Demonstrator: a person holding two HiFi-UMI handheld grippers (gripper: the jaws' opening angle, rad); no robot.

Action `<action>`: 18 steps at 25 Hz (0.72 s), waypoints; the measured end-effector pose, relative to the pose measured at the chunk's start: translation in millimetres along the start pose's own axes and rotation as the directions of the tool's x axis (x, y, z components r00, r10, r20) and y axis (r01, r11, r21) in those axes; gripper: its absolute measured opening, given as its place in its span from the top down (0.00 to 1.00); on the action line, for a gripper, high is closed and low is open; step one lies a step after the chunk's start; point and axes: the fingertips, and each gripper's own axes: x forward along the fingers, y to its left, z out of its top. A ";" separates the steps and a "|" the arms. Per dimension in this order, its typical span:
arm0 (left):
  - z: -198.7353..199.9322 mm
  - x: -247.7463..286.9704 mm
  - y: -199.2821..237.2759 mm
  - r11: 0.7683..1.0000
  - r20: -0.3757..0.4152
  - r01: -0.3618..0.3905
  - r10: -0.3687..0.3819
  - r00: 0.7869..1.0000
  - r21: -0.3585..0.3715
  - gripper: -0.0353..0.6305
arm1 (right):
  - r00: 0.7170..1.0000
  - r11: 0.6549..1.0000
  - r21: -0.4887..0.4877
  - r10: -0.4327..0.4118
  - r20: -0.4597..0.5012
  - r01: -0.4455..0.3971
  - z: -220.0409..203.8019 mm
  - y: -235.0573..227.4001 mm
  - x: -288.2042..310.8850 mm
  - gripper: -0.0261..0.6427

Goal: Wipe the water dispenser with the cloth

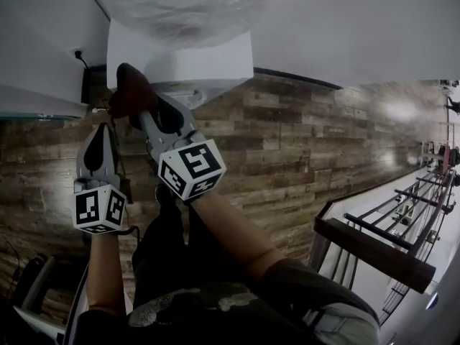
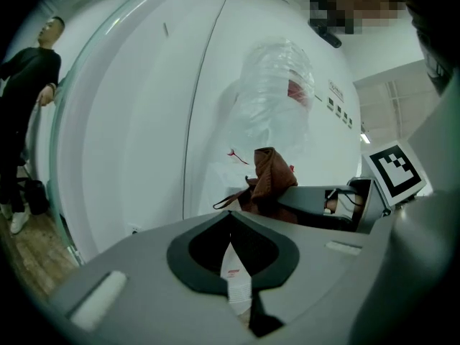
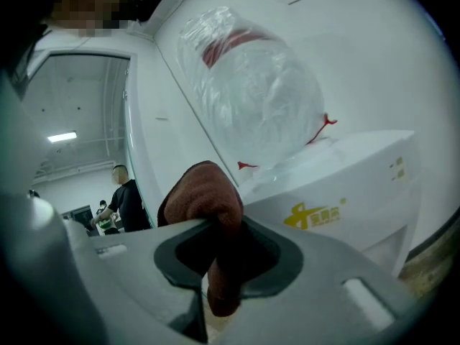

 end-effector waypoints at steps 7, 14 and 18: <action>-10.9 14.4 -15.9 1.000 -0.010 0.021 -0.021 1.000 0.002 0.92 | 0.993 0.995 0.048 -0.094 0.064 0.091 15.1 -47.9 -34.5 0.86; -19.2 27.1 -36.6 0.999 -0.011 0.034 -0.034 0.999 0.002 0.92 | 0.976 0.980 0.070 -0.193 0.102 0.187 29.6 -101.3 -71.4 0.86; -20.3 35.9 -57.5 0.998 -0.009 0.063 -0.063 0.998 0.003 0.92 | 0.964 0.971 0.080 -0.235 0.122 0.227 38.4 -125.5 -88.8 0.86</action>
